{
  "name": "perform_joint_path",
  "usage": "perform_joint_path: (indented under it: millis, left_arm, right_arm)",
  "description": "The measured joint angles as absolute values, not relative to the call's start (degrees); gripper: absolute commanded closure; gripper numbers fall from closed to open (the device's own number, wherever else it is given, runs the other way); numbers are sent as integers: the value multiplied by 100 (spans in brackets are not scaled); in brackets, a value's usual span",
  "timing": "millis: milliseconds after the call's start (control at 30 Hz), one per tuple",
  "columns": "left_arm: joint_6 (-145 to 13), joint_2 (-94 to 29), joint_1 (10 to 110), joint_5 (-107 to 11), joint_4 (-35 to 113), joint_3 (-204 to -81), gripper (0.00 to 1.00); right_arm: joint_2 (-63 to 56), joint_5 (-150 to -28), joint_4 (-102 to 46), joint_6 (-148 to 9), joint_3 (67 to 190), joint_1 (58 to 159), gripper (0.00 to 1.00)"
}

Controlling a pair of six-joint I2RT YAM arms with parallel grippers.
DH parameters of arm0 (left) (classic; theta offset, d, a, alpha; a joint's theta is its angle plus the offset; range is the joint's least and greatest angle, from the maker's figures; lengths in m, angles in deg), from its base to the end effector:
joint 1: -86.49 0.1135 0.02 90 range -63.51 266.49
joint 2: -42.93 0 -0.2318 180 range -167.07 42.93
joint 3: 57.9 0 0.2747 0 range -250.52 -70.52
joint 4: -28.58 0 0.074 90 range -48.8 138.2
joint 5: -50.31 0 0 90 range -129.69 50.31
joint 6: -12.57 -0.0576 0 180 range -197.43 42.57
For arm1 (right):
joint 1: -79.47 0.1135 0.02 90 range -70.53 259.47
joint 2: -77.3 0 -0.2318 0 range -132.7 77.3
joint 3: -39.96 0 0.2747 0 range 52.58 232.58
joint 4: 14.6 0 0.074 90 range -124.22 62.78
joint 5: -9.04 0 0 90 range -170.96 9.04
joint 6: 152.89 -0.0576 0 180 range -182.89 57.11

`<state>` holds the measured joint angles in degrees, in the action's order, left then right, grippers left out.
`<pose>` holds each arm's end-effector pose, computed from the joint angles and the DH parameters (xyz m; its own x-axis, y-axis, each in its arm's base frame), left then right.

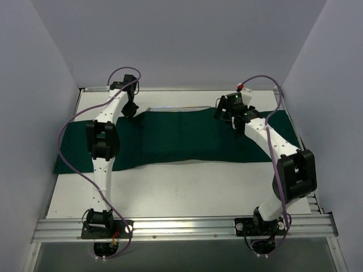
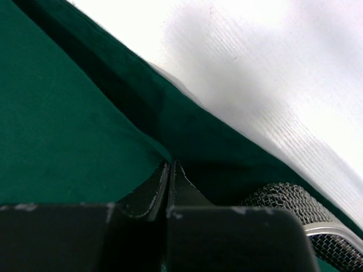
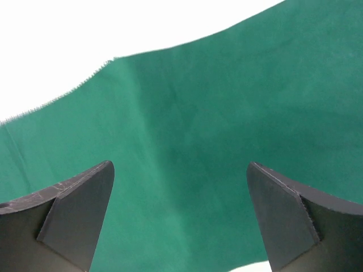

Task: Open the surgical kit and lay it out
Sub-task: Open the surgical kit at the center of the board.

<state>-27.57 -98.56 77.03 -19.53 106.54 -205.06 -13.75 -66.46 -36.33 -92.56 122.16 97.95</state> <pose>0.5100 -0.0648 0.1630 -0.6446 -0.6201 -0.4471 -0.6855 0.7277 -0.0209 0.3910 0.1155 0.2370 -0.4700 0.3482 -0.8111 0.1498 0.9370 0.3155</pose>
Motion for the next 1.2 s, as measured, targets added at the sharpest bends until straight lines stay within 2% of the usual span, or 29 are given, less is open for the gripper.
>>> perform_joint_path:
  millis: [167, 600, 1200]
  left_arm:
    - [-2921, -9642, 7703, -1940, 10645, -20305, 98]
    - [-3172, -9421, 7710, -1977, 10536, -20082, 98]
    - [-3323, -9368, 7721, -2047, 10431, -19992, 98]
  right_arm:
    - [-2133, -6242, -3622, -9924, 13040, 9788, 7]
    - [-4208, -5831, -4422, -11354, 14983, 9410, 8]
    - [-5447, -6484, -4686, -11262, 16157, 9080, 10]
